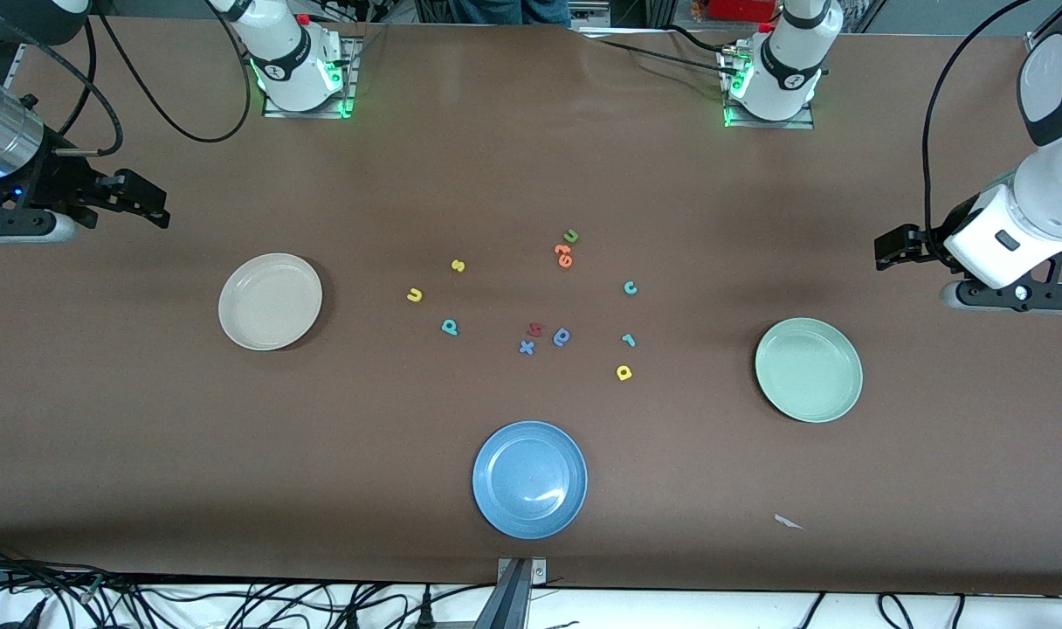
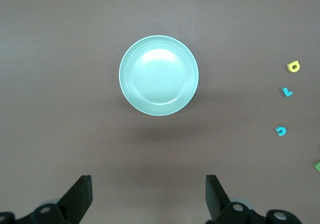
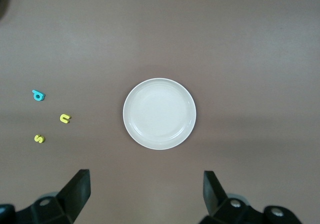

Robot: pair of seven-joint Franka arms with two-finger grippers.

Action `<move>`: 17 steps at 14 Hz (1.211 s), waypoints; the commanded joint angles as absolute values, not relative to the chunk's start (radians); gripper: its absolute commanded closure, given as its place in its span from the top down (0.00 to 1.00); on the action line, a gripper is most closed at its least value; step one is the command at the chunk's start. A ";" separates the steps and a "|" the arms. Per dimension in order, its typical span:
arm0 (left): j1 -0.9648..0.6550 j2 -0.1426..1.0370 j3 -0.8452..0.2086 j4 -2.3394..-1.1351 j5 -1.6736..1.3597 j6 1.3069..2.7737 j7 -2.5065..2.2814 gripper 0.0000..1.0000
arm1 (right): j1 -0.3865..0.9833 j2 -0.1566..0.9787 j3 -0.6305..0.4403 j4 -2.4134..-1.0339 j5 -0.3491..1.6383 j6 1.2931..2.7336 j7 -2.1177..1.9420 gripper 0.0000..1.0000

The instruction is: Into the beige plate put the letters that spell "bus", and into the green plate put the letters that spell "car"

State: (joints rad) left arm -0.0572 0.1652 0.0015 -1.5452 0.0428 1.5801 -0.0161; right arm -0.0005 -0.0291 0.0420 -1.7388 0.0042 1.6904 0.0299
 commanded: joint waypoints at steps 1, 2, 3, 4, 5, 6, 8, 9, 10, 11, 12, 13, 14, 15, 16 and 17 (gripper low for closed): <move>-0.058 0.153 0.005 -1.543 0.031 1.580 -0.009 1.00 | -0.005 -0.020 0.043 -1.720 0.000 1.678 0.034 1.00; -0.058 0.153 0.005 -1.543 0.031 1.580 -0.009 1.00 | -0.005 -0.021 0.043 -1.720 0.000 1.678 0.035 1.00; -0.058 0.153 0.005 -1.543 0.031 1.580 -0.009 1.00 | -0.005 -0.021 0.043 -1.720 0.000 1.678 0.035 1.00; -0.058 0.153 0.005 -1.543 0.031 1.580 -0.009 1.00 | -0.005 -0.021 0.043 -1.720 0.000 1.678 0.035 1.00; -0.058 0.153 0.005 -1.543 0.031 1.580 -0.009 1.00 | -0.005 -0.021 0.043 -1.720 0.002 1.680 0.038 1.00; -0.058 0.153 0.005 -1.543 0.031 1.580 -0.009 1.00 | -0.005 -0.020 0.041 -1.720 0.002 1.680 0.037 1.00; -0.058 0.153 0.005 -1.543 0.031 1.580 -0.009 1.00 | -0.005 -0.021 0.041 -1.720 0.000 1.680 0.037 1.00; -0.058 0.153 0.005 -1.543 0.031 1.580 -0.009 1.00 | -0.005 -0.021 0.041 -1.720 0.002 1.677 0.037 1.00; -0.058 0.153 0.005 -1.543 0.031 1.580 -0.009 1.00 | -0.005 -0.023 0.041 -1.720 0.000 1.674 0.037 1.00; -0.060 0.155 0.003 -1.543 0.031 1.580 -0.009 1.00 | -0.005 -0.023 0.041 -1.720 0.000 1.675 0.037 1.00; -0.060 0.155 0.005 -1.543 0.029 1.580 -0.009 1.00 | -0.006 -0.020 0.041 -1.717 0.000 1.683 0.029 1.00; -0.061 0.155 0.003 -1.543 0.029 1.580 -0.009 1.00 | -0.006 -0.020 0.041 -1.717 0.000 1.681 0.029 1.00; -0.063 0.156 0.003 -1.543 0.029 1.580 -0.009 1.00 | -0.006 -0.021 0.043 -1.720 0.000 1.674 0.034 1.00; -0.064 0.160 0.003 -1.543 0.028 1.582 -0.012 1.00 | -0.006 -0.023 0.043 -1.720 0.000 1.672 0.035 1.00; -0.066 0.161 0.003 -1.543 0.011 1.582 -0.012 1.00 | -0.006 -0.021 0.043 -1.720 0.000 1.674 0.035 1.00; -0.064 0.164 0.002 -1.543 -0.027 1.583 -0.014 1.00 | -0.006 -0.020 0.041 -1.720 0.002 1.680 0.028 1.00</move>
State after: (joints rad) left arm -0.0606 0.1653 0.0000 -1.5453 0.0229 1.5801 -0.0161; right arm -0.0005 -0.0286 0.0390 -1.7388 0.0042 1.6904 0.0302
